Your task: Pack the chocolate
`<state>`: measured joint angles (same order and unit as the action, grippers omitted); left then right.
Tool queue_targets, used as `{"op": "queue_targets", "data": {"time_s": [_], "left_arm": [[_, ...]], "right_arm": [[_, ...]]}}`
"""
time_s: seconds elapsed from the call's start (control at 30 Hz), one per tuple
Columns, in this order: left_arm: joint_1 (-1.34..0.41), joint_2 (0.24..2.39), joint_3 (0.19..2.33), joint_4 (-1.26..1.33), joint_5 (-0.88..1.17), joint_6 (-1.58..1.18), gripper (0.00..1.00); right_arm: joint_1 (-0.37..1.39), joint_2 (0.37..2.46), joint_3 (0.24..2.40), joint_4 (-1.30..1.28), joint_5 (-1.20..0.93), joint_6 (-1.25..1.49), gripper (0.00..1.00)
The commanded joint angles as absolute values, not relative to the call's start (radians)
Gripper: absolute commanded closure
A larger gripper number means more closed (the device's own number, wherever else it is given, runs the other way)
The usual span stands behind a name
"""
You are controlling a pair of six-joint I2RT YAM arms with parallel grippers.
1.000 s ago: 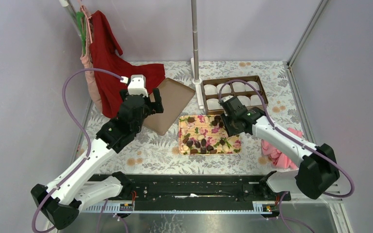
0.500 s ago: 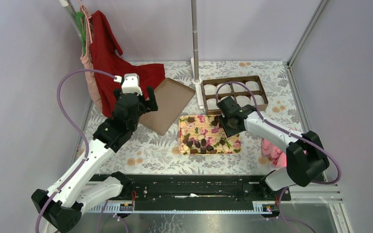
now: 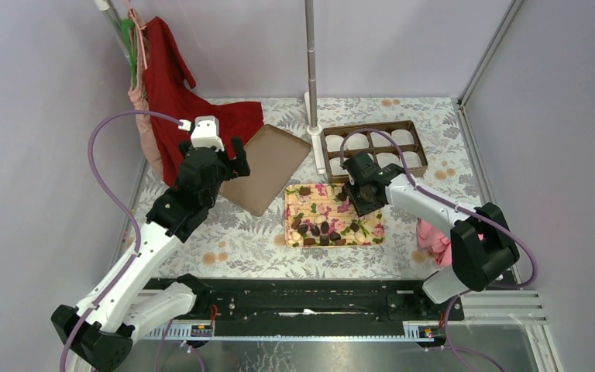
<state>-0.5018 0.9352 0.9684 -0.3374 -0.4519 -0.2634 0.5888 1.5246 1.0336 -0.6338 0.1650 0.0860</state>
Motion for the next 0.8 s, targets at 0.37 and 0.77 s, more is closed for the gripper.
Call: {"op": "queue_targets", "data": {"time_s": [0.37, 0.77], "left_arm": [[-0.468, 0.926, 0.959, -0.301, -0.410, -0.284, 0.01], [-0.459, 0.927, 0.960, -0.301, -0.391, -0.287, 0.01]], "right_arm": [[0.583, 1.566, 1.083, -0.644, 0.193, 0.081, 0.62], [0.583, 1.528, 1.103, -0.674, 0.188, 0.082, 0.79]]}}
